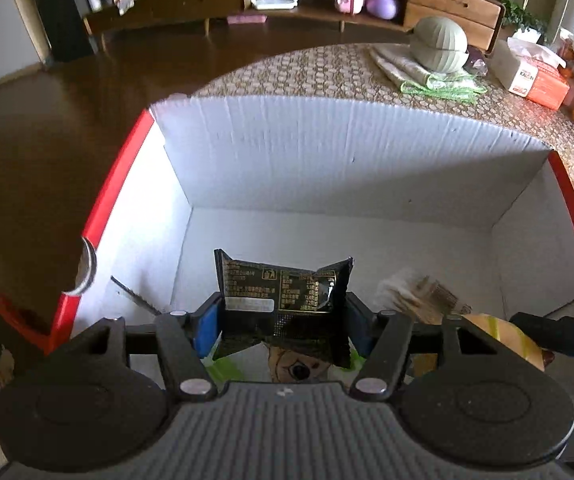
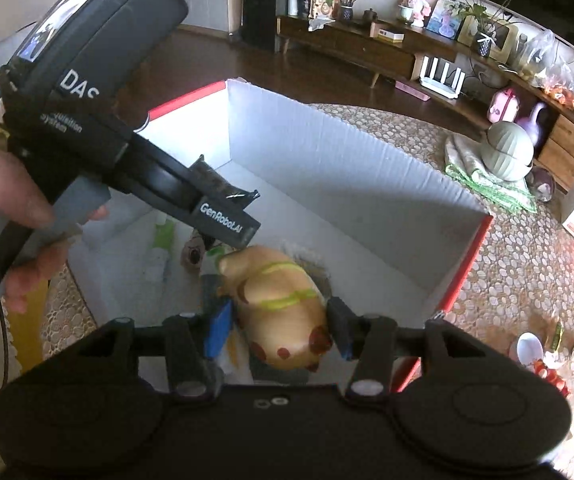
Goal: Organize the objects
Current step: 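Lower the packet and yellow toy into the red box and open both tools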
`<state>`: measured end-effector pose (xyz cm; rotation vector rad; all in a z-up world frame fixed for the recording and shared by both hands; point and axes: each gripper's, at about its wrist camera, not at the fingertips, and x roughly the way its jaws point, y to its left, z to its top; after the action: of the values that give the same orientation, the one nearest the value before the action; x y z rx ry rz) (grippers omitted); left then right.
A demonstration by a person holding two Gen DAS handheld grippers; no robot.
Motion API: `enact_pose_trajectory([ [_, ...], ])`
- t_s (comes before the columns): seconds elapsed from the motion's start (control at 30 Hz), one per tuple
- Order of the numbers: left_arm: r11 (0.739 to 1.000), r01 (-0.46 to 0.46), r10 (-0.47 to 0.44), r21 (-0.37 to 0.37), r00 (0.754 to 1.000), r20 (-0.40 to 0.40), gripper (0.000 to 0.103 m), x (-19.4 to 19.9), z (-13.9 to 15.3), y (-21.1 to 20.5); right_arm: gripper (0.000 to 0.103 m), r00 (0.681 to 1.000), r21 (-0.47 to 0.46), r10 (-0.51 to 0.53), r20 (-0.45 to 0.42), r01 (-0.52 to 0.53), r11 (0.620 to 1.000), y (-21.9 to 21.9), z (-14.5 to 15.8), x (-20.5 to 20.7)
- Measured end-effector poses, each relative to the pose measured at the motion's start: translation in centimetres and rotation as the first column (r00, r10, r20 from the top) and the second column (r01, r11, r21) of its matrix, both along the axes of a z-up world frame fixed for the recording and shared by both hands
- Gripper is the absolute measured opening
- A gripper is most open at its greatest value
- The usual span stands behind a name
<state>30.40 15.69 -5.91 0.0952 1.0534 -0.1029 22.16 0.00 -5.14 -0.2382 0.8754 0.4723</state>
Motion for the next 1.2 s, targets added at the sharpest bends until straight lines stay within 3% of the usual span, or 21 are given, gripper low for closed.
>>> enact_pose_trajectory([
  [0.27, 0.999, -0.031, 0.032, -0.014, 0.999, 0.038, 0.075, -0.7, 0.7, 0.4, 0.063, 1.0, 0.011, 0.008, 0.013, -0.008, 1.0, -0.1, 0.5, -0.5],
  [0.57, 0.997, -0.045, 0.05, -0.056, 0.995, 0.089, 0.075, -2.4, 2.4, 0.4, 0.064, 0.999, 0.029, 0.005, 0.038, -0.006, 1.0, -0.7, 2.1, -1.7],
  [0.83, 0.995, -0.045, 0.058, -0.093, 0.988, 0.14, 0.076, -4.8, 4.5, -0.1, 0.071, 0.997, 0.065, 0.011, 0.079, -0.016, 0.998, -2.4, 4.1, -3.7],
  [1.2, 0.995, -0.038, 0.057, -0.097, 0.979, 0.196, 0.08, -7.6, 6.7, -0.8, 0.076, 0.993, 0.104, 0.011, 0.122, -0.023, 0.994, -4.1, 6.1, -6.1],
])
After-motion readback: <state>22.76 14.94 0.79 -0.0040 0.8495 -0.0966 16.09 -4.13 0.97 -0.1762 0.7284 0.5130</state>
